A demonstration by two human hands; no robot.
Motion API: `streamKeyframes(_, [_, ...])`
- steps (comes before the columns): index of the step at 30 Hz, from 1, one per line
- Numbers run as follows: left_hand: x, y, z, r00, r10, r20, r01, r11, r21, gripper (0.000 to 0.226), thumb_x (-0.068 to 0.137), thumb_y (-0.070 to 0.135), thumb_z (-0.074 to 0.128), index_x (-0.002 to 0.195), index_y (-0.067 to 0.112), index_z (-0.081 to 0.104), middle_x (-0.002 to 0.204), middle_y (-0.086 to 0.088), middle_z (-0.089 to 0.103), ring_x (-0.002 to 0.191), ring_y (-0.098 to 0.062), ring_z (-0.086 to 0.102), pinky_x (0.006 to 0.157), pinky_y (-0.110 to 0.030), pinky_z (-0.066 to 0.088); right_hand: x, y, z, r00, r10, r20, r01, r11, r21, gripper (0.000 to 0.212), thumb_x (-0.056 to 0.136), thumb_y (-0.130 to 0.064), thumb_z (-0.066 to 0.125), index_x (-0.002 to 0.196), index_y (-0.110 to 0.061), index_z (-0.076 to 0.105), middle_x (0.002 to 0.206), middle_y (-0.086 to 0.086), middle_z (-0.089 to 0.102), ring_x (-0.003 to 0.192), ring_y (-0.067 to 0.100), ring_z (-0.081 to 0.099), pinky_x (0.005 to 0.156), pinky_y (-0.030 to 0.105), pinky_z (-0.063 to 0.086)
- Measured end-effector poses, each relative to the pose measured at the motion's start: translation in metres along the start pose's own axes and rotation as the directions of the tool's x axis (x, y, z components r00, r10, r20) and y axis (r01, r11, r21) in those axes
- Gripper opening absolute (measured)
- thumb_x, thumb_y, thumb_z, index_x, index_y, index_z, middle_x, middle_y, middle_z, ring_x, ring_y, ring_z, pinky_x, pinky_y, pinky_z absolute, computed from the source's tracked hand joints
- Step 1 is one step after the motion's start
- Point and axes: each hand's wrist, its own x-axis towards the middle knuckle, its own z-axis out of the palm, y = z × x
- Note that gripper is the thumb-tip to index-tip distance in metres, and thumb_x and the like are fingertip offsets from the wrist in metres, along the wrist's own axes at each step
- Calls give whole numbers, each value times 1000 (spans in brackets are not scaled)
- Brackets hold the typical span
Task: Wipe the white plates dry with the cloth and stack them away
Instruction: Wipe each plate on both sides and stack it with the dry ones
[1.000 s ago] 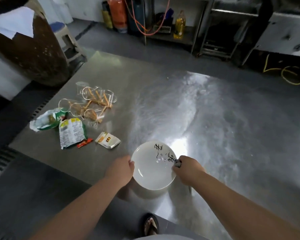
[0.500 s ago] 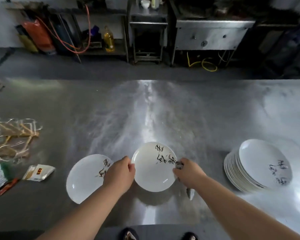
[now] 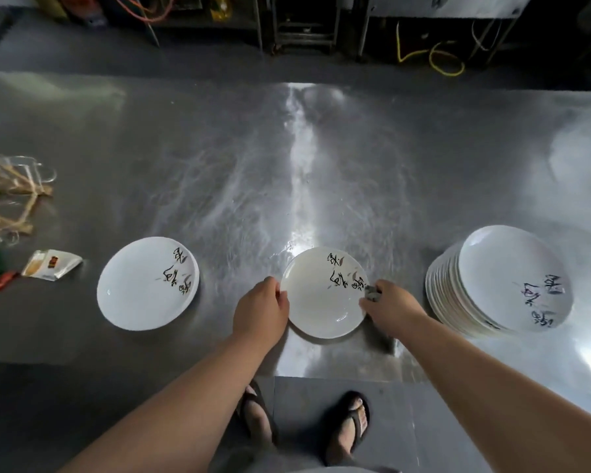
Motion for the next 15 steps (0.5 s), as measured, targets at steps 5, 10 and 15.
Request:
streamKeyframes(5, [-2, -7, 8, 993, 96, -73, -94, 995, 33, 23, 99, 36, 58, 87, 18, 53, 82, 4, 56, 73, -20, 55, 68, -35, 45, -3, 3, -6, 1000, -3, 11, 3, 1000, 20, 21, 96, -35, 64, 108, -20, 57, 97, -1, 65, 80, 18, 60, 72, 33, 44])
streamKeyframes(10, [-5, -24, 20, 991, 133, -9, -129, 979, 158, 73, 92, 66, 45, 150, 23, 38, 154, -8, 41, 142, -30, 39, 113, -53, 33, -17, -6, -22, 987, -4, -163, 24, 993, 119, 36, 96, -39, 61, 120, -21, 39, 108, 6, 63, 87, 31, 63, 71, 38, 49])
streamKeyframes(15, [-5, -35, 38, 967, 203, 152, -240, 926, 290, 91, 95, 79, 21, 167, 30, -4, 175, 0, -14, 160, -33, -13, 126, -63, -5, -20, -35, -8, 972, -179, -151, 196, 975, 107, 40, 95, -36, 61, 127, -26, 40, 132, 2, 45, 97, 26, 56, 84, 41, 51])
